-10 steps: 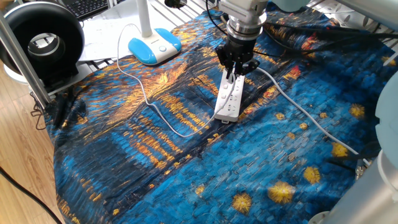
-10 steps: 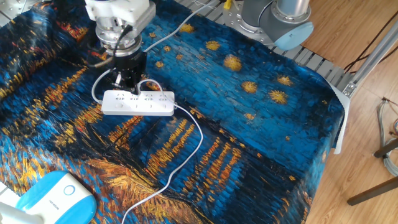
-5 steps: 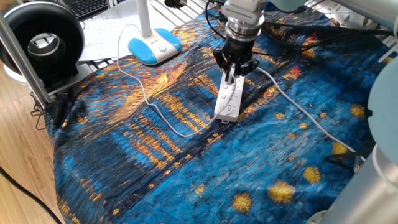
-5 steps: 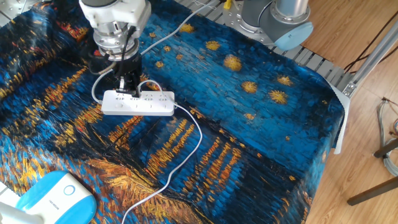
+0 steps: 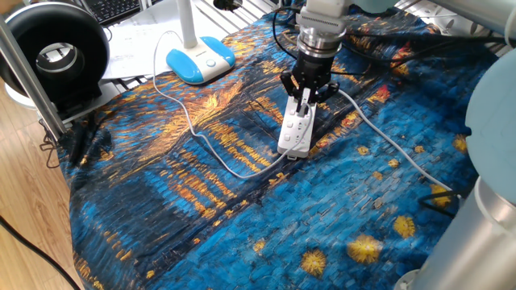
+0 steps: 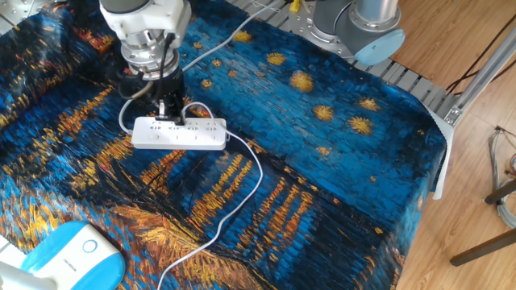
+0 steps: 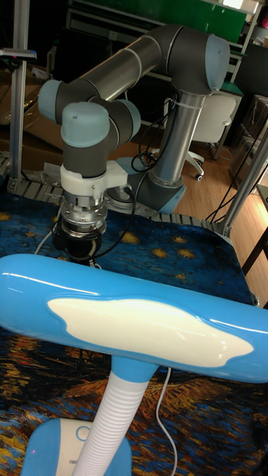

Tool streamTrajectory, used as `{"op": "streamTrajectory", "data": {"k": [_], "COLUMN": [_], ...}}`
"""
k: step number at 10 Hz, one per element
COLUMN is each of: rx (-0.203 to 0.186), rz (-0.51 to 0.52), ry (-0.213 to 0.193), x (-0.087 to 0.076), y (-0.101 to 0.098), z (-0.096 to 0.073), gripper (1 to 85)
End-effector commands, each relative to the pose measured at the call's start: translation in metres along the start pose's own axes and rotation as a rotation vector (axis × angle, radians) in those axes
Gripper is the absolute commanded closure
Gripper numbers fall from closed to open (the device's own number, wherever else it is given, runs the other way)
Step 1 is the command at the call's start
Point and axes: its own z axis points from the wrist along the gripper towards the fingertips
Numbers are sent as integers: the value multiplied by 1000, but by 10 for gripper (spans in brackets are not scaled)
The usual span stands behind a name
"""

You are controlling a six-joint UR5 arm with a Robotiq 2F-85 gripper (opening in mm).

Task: Plug in the power cord of the desk lamp, turn on the socket, and light up the desk lamp

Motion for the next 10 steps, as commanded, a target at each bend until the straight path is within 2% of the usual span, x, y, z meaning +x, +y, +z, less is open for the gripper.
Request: {"op": "streamTrajectory", "data": {"k": [1, 4, 7, 10], "rx": [-1, 6, -10, 9], "rz": [-29, -36, -64, -70], "ry": [-28, -56, -71, -133], "x": [0, -6, -10, -27], "y": [4, 2, 7, 2], "z": [1, 1, 0, -1], "gripper": [843, 843, 843, 843]}}
